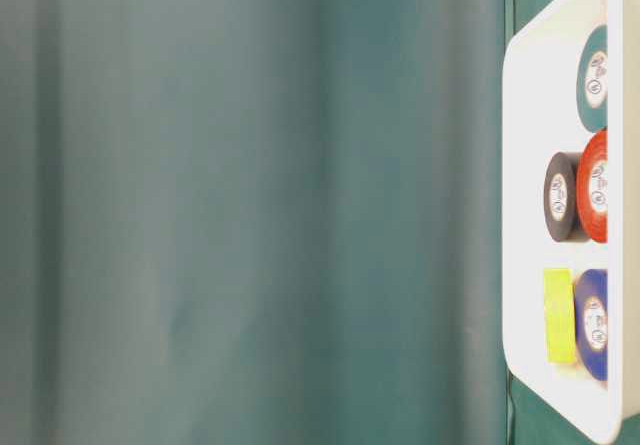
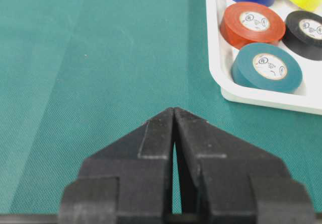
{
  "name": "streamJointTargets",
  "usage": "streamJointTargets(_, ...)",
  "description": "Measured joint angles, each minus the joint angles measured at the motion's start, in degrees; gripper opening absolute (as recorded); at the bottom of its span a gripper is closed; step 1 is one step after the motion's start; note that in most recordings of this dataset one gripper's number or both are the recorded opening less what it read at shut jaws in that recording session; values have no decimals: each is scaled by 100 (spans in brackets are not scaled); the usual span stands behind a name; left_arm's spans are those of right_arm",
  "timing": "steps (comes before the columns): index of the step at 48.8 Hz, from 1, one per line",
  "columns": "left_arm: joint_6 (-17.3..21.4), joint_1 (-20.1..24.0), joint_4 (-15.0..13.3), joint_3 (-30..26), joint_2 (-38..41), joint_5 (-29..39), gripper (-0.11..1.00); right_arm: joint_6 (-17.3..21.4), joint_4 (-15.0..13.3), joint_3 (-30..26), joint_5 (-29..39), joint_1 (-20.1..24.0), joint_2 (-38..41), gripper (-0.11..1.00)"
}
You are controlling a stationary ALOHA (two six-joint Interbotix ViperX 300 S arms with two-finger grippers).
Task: Put the tape into the white case with the left arm.
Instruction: 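Move the left gripper over the white tape roll and grasp it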
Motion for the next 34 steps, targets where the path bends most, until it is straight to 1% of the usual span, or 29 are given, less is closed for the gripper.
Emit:
streamJointTargets(8, 0, -53, 0, -299, 387, 26, 84, 0, 0, 0, -9, 0, 0, -9)
streamJointTargets(14, 0, -62, 0, -422, 589, 35, 84, 0, 0, 0, 0, 0, 0, -9)
streamJointTargets(34, 18, -62, 0, -492, 1002, -9, 84, 0, 0, 0, 0, 0, 0, -9)
